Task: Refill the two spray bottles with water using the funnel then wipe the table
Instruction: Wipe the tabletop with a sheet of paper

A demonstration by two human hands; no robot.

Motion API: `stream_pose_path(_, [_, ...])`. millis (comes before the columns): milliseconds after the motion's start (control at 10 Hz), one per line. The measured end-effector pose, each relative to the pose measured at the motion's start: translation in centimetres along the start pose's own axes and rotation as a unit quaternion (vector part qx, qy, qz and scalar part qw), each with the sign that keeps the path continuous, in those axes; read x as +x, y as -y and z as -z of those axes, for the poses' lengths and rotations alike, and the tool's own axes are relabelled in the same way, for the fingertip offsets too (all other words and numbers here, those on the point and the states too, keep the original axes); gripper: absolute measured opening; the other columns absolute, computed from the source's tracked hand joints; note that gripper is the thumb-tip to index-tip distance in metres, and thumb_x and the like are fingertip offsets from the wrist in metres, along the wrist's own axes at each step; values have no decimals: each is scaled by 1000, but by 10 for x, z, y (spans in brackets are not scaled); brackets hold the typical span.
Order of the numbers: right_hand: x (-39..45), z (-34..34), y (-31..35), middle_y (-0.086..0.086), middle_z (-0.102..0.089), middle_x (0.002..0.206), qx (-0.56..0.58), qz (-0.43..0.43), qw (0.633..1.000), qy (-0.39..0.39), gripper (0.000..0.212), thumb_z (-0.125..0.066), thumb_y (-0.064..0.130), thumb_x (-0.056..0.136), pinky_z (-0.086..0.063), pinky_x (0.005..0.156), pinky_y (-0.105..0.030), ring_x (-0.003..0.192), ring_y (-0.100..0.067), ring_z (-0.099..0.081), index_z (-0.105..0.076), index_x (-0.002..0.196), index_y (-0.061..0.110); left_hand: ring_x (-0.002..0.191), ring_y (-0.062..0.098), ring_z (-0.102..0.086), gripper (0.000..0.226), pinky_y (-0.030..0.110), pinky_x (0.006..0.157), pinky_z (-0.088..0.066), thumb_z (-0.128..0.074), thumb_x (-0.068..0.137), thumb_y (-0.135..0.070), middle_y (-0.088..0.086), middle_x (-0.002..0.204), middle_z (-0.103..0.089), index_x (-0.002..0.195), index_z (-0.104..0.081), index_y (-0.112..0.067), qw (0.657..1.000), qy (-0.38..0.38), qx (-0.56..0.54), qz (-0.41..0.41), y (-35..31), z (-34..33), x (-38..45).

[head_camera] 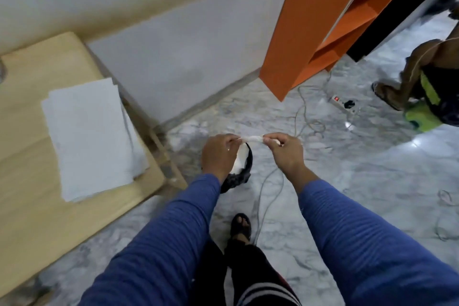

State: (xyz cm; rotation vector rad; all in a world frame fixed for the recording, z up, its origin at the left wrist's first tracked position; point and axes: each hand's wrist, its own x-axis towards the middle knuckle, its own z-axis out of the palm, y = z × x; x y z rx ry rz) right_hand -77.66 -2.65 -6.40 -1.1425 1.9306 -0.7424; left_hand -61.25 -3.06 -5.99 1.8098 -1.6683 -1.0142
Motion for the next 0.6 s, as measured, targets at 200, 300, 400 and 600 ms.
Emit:
stream_pose_path(200, [76,-60,-64,-5,-68,110,-10,-58,997,48,15,-65,24,86,-47,87,-30,99,-20,-62,-73,97,15,101,22,-63,27,28,85,-47,-57,92,-27,6,110,-69,113,-68,-12,998,27,-13,58,64,-71,64])
stream_pose_path(300, [111,-90,-101,-3,-63,121,-31,-83,990,105,30,-64,29,87,-44,91,-28,108,-20,-58,-65,116,18,121,22,-51,42,24,95,-37,-54,94,-30,5,134,-55,134,-51,-16,989,121,11,88,108,-113,95])
stream_pose_path(400, [136,-116,-135,-3,-54,135,-72,-103,977,170,48,-61,32,89,-40,104,-36,124,-24,-50,-49,134,22,140,24,-28,61,33,112,-26,-50,95,-35,7,153,-29,148,-25,-17,975,171,79,120,151,-151,116])
stream_pose_path(600, [147,-134,-158,-6,-55,133,-141,-157,940,267,42,-58,27,91,-43,101,-31,118,-22,-53,-52,131,16,124,29,-47,44,40,101,-42,-49,94,-33,11,136,-50,132,-48,-10,952,198,155,174,178,-164,122])
